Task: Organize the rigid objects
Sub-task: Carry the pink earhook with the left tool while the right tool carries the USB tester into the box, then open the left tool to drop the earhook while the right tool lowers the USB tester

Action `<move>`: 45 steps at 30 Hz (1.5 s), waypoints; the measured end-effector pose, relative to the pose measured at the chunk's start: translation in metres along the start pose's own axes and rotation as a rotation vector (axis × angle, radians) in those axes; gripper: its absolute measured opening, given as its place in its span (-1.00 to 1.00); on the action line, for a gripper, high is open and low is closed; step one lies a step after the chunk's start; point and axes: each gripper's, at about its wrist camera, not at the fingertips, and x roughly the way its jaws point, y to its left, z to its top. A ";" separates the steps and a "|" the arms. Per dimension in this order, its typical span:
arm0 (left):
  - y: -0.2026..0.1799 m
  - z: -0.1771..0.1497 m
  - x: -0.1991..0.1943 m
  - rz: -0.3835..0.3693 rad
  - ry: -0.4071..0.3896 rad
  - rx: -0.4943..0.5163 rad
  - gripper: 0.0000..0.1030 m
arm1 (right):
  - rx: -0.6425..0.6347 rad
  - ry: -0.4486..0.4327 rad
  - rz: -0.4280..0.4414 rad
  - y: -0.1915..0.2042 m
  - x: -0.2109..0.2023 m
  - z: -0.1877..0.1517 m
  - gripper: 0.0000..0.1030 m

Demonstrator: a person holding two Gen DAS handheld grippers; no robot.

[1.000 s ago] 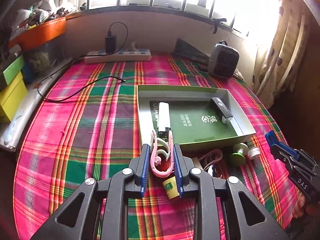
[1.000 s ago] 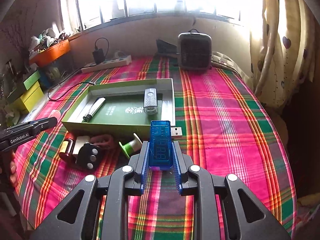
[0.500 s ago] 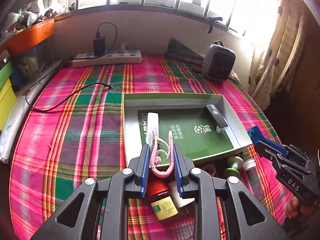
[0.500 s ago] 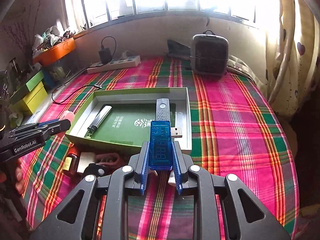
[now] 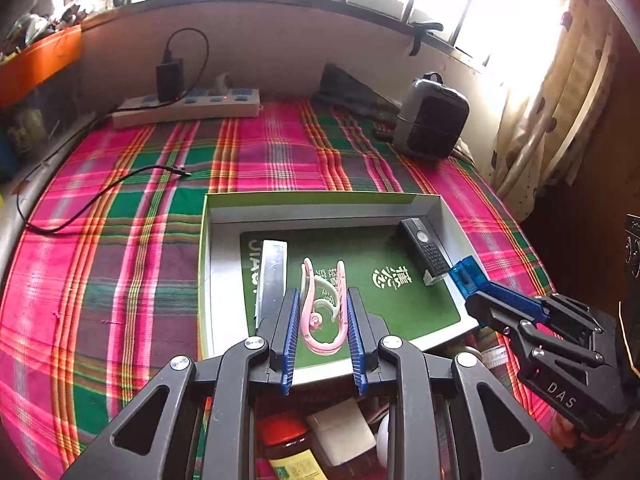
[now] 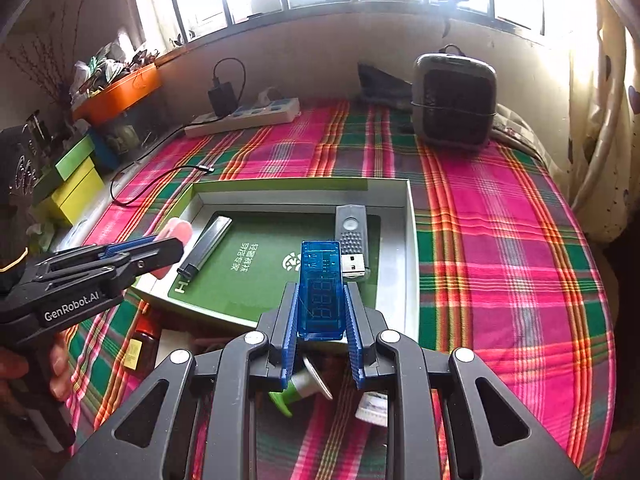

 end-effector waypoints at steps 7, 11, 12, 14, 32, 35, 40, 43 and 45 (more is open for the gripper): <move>-0.001 0.004 0.019 0.012 0.031 0.023 -0.58 | -0.010 0.045 0.034 0.003 0.019 0.003 -0.55; -0.001 0.005 0.028 0.014 0.047 0.026 -0.58 | -0.017 0.064 0.046 0.002 0.025 0.003 -0.55; -0.001 0.004 0.030 0.016 0.051 0.025 -0.58 | -0.019 0.070 0.049 0.002 0.027 0.003 -0.55; -0.002 0.004 0.034 0.017 0.056 0.030 -0.58 | -0.013 0.083 0.063 0.001 0.031 0.003 -0.55; -0.001 0.003 0.047 0.036 0.084 0.034 -0.58 | -0.064 0.129 0.084 0.005 0.048 0.005 -0.55; -0.002 0.002 0.048 0.045 0.084 0.039 -0.58 | -0.063 0.132 0.073 0.004 0.049 0.005 -0.55; -0.001 0.000 0.052 0.048 0.094 0.037 -0.58 | -0.060 0.136 0.049 0.001 0.050 0.005 -0.56; -0.002 0.000 0.053 0.051 0.094 0.039 -0.58 | -0.067 0.133 0.016 -0.001 0.050 0.005 -0.55; -0.001 0.000 0.053 0.050 0.094 0.039 -0.58 | -0.065 0.133 0.002 -0.003 0.051 0.004 -0.55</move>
